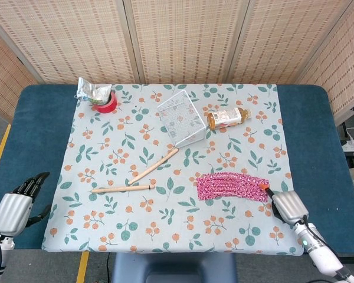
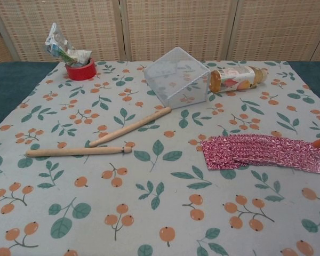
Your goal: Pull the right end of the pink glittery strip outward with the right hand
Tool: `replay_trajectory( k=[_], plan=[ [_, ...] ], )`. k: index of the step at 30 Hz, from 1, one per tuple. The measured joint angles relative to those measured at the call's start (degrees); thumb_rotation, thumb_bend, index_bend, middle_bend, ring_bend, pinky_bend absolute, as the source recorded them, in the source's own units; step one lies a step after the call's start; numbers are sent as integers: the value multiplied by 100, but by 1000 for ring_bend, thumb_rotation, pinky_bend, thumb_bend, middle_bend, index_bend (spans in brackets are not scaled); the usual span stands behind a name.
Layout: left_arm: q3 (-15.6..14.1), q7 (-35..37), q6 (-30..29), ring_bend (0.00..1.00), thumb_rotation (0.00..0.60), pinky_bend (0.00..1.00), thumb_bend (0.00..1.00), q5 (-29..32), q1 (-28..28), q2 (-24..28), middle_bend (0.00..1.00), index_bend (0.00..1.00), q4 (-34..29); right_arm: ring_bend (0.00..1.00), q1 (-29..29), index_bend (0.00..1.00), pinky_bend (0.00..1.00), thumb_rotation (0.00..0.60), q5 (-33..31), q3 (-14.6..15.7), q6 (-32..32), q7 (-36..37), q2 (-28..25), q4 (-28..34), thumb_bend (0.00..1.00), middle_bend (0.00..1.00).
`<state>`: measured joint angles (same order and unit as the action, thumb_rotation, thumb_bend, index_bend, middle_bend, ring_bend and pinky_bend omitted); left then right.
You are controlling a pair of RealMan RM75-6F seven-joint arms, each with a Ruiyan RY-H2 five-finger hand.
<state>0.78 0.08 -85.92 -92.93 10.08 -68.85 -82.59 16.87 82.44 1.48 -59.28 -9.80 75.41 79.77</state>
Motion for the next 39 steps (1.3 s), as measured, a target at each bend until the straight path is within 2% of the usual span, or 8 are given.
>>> replay_trajectory(
  k=[39],
  plan=[
    [7, 30, 28, 207, 600, 490, 301, 52, 16, -4, 143, 68, 4, 759, 171, 164, 747, 600, -373, 111, 372, -187, 144, -115, 918, 862]
  ],
)
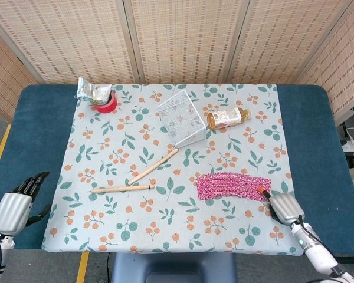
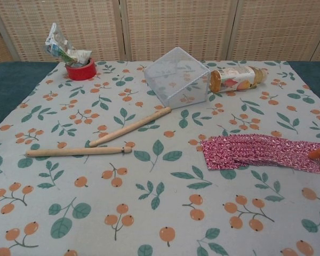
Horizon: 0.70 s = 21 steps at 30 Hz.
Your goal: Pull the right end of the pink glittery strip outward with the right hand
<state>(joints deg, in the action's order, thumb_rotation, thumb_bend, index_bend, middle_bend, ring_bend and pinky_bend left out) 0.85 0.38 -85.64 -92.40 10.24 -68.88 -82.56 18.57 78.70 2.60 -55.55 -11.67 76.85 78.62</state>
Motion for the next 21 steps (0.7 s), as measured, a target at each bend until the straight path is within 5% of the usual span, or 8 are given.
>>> replay_trajectory(
  k=[21],
  plan=[
    [4, -25, -26, 206, 600, 490, 300, -8, -2, -9, 143, 72, -10, 759, -199, 169, 747, 600, -590, -82, -72, -221, -231, -304, 918, 862]
  ],
)
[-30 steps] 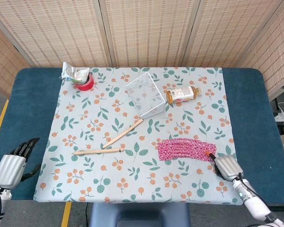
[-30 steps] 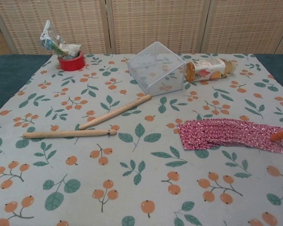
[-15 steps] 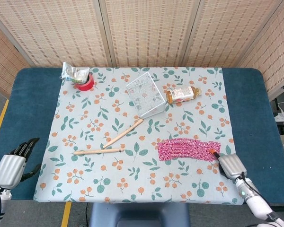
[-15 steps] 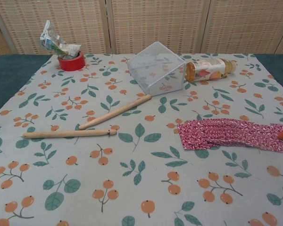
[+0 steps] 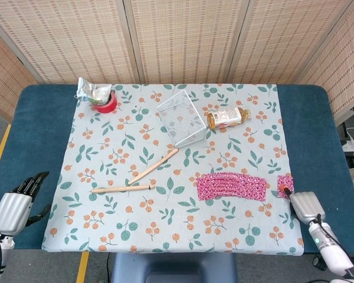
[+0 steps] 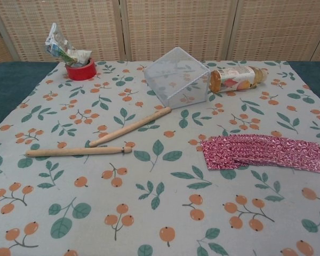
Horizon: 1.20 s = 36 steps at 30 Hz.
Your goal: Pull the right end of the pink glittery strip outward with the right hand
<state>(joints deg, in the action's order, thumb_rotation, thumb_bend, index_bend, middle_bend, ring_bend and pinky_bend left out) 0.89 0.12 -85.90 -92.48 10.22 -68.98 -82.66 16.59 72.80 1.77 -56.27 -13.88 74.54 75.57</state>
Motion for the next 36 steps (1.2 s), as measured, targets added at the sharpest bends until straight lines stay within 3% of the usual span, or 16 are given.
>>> replay_trajectory(
  k=[11, 15, 23, 36],
  plan=[
    [0, -23, 6, 207, 600, 490, 301, 0, 4, -3, 143, 71, -12, 759, -107, 164, 747, 600, -157, -80, -191, -53, -117, 134, 918, 862],
    [4, -38, 12, 207, 600, 490, 301, 10, 6, -10, 143, 71, -4, 759, -139, 113, 747, 600, 354, -17, -432, 360, -109, 203, 918, 862],
    [0, -17, 1, 207, 600, 490, 301, 0, 4, 0, 143, 71, -13, 759, -106, 105, 747, 600, 1701, 283, -963, 1235, 147, 4, 918, 862],
    [-3, 35, 36, 207, 600, 490, 301, 21, 12, 7, 145, 72, 13, 759, -38, 121, 747, 600, 1555, 243, -850, 1090, 367, -125, 918, 862]
  ],
)
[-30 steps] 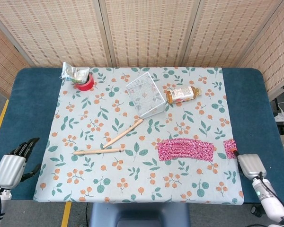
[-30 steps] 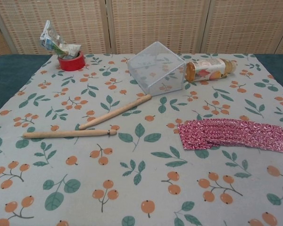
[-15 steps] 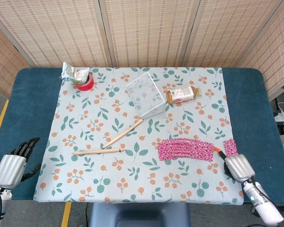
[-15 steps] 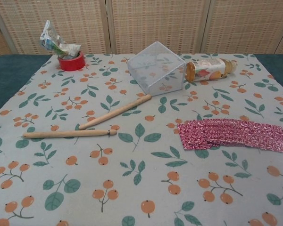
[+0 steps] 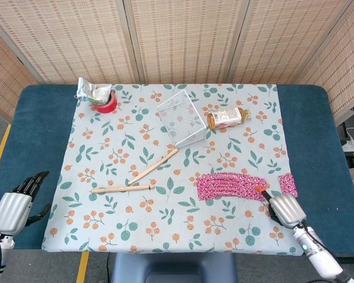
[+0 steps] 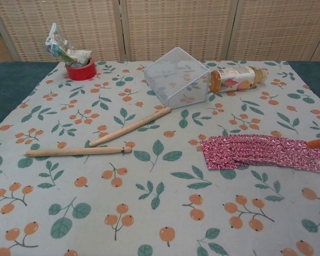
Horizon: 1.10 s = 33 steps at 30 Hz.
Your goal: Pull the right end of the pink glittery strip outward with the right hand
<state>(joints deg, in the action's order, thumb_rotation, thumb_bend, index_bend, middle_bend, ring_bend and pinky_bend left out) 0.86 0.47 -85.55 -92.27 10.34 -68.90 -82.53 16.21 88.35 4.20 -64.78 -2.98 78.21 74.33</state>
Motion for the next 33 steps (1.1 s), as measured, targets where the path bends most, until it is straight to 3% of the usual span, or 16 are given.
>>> replay_trajectory(
  k=[28, 33],
  plan=[
    [-4, -19, 8, 207, 600, 490, 301, 8, -1, 6, 145, 72, -14, 759, 68, 181, 747, 600, -566, -32, 633, -522, 33, -22, 918, 862],
    [-4, -30, 17, 207, 600, 490, 301, 14, 1, 6, 145, 72, -19, 759, 75, 253, 747, 600, -618, -31, 679, -583, -8, 13, 918, 862]
  ],
)
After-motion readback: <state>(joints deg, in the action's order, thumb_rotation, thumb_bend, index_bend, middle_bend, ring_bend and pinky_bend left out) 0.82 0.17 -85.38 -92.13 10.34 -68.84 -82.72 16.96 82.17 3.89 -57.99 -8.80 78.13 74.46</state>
